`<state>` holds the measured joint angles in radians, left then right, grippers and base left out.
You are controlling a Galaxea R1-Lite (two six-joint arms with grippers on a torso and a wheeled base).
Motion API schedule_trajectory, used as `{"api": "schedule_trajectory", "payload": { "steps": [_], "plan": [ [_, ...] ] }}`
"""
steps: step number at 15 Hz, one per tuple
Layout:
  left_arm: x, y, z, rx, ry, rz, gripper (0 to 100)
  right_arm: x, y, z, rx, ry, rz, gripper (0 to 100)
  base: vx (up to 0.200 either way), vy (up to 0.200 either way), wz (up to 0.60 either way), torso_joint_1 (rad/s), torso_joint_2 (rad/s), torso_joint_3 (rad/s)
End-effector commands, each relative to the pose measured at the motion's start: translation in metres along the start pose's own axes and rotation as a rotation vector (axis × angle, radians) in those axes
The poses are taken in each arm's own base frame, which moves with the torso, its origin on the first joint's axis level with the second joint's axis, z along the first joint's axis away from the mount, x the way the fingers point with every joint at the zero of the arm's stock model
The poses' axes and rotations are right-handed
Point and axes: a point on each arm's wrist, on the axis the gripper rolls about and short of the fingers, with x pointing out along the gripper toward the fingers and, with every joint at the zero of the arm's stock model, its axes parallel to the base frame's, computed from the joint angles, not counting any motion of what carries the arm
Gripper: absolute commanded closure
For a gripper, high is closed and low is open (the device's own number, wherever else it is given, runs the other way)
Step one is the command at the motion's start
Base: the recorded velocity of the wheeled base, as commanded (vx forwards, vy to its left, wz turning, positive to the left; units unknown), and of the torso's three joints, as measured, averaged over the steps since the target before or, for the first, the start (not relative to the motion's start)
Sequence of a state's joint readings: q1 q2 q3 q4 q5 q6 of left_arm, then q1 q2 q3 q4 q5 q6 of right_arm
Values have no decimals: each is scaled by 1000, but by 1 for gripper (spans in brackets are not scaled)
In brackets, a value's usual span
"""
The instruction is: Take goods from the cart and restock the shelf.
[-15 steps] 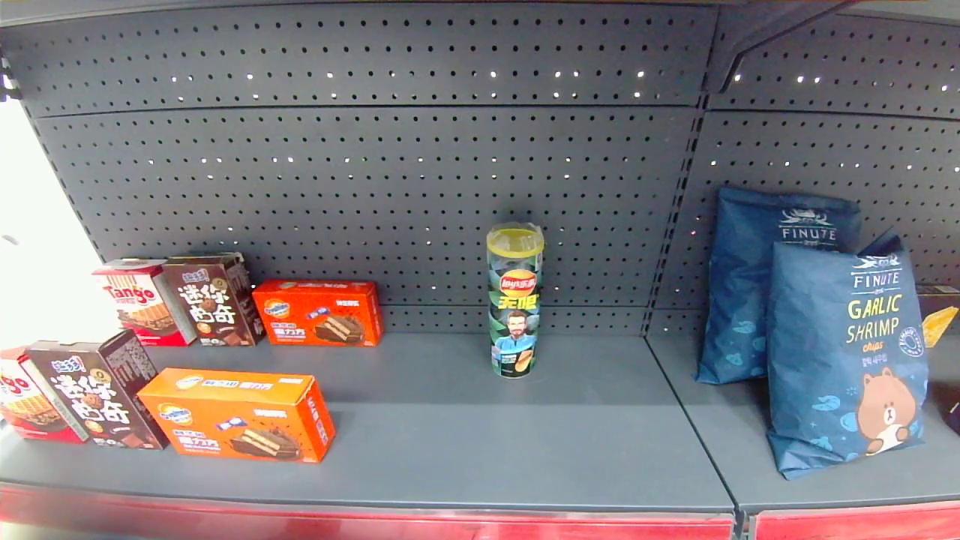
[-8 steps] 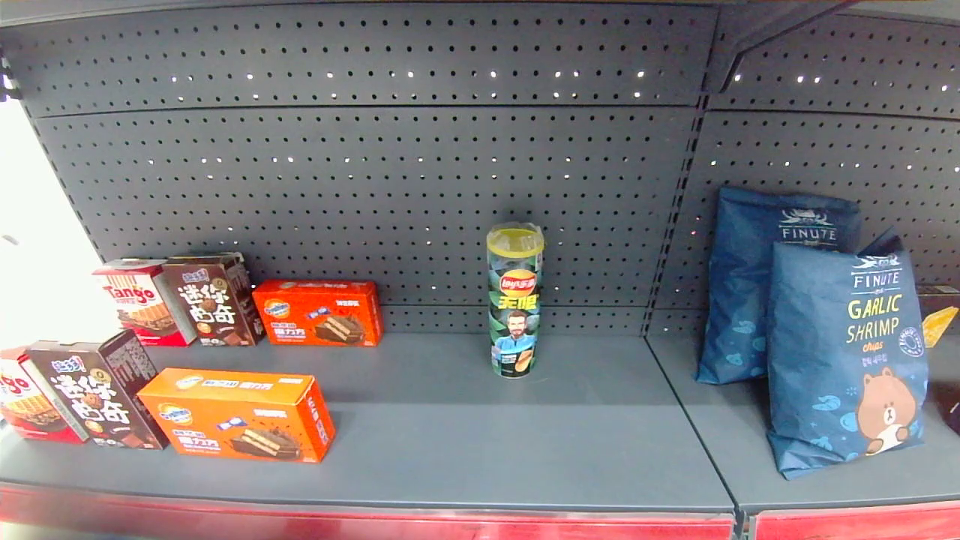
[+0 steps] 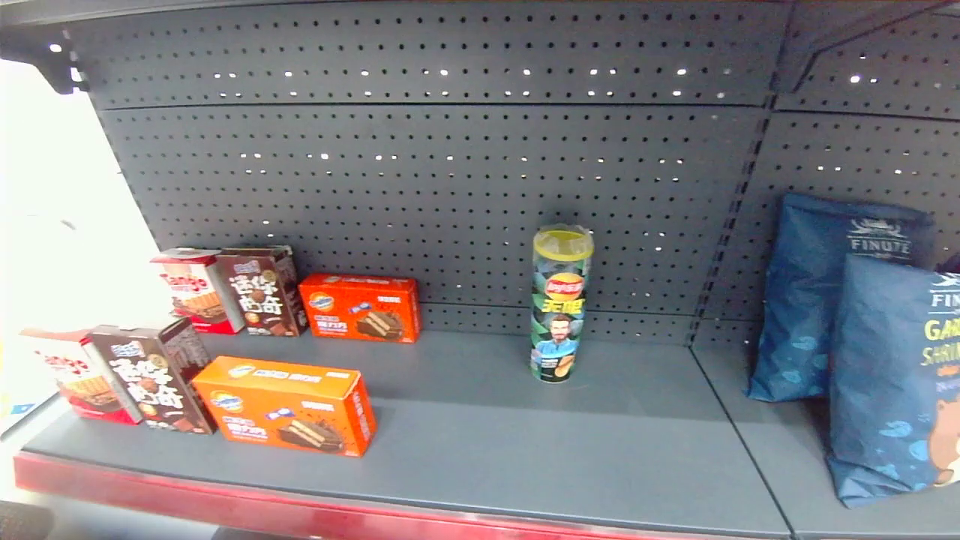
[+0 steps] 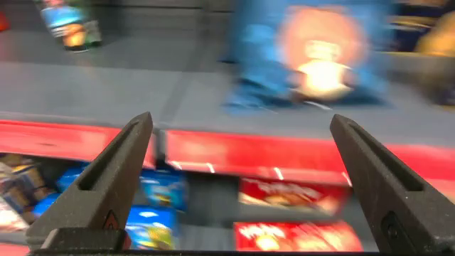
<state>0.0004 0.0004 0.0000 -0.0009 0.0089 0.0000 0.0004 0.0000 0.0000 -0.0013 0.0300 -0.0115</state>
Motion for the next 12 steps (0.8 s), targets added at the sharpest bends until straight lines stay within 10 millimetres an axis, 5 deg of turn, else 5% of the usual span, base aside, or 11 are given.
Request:
{"api": "schedule_trajectory", "payload": {
  "steps": [1,12],
  "plan": [
    [0,0,0,0,-1,0,0,0,0,0,-1,0,2,0,0,0,600,7,2,2],
    [0,0,0,0,-1,0,0,0,0,0,-1,0,2,0,0,0,600,1,3,2]
  ]
}}
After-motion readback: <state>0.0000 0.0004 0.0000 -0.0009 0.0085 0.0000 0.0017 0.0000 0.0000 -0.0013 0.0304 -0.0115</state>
